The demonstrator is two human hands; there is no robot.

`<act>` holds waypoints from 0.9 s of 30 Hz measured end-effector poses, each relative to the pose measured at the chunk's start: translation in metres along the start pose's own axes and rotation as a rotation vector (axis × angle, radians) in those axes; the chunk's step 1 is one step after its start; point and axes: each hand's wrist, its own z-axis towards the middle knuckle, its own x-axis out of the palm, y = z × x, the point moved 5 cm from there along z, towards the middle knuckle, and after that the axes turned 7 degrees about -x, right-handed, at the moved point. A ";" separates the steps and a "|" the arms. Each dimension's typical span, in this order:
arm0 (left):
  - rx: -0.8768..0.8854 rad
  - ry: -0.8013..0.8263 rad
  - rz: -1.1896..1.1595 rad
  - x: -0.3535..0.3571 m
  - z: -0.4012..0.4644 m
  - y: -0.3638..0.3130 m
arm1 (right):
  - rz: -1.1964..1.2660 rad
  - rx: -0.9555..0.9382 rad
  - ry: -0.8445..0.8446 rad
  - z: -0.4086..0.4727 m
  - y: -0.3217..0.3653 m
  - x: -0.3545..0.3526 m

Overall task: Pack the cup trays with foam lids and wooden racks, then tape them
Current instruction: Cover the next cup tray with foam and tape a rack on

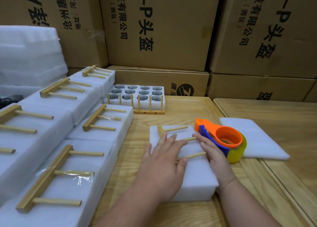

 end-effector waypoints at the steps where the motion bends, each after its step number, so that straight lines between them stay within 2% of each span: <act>1: -0.006 -0.010 -0.011 0.000 -0.001 0.001 | -0.022 -0.010 -0.006 0.001 0.000 -0.001; 9: -0.087 -0.098 -0.017 0.001 -0.002 0.005 | -0.094 -0.011 -0.058 0.002 -0.003 -0.006; 11: -0.092 -0.120 -0.106 -0.001 -0.004 0.005 | -0.089 -0.012 -0.075 0.002 -0.003 -0.007; 12: -0.114 -0.121 -0.267 -0.003 -0.005 0.009 | -0.092 -0.013 -0.084 0.001 -0.003 -0.008; 16: -0.361 -0.185 -1.194 -0.012 -0.006 0.037 | -0.066 -0.004 -0.107 0.001 -0.003 -0.008; 18: -0.394 -0.127 -1.409 -0.006 -0.006 0.040 | -0.093 -0.020 -0.108 0.001 -0.002 -0.008; 21: -0.399 0.002 -1.462 0.010 -0.007 0.043 | -0.212 -0.054 -0.087 0.001 0.000 -0.007; 24: -0.408 -0.089 -1.372 0.016 -0.007 0.061 | -0.209 -0.056 -0.082 -0.001 0.001 -0.006; 27: -0.396 0.000 -1.355 0.017 -0.006 0.062 | -0.146 -0.041 -0.113 -0.003 -0.001 -0.008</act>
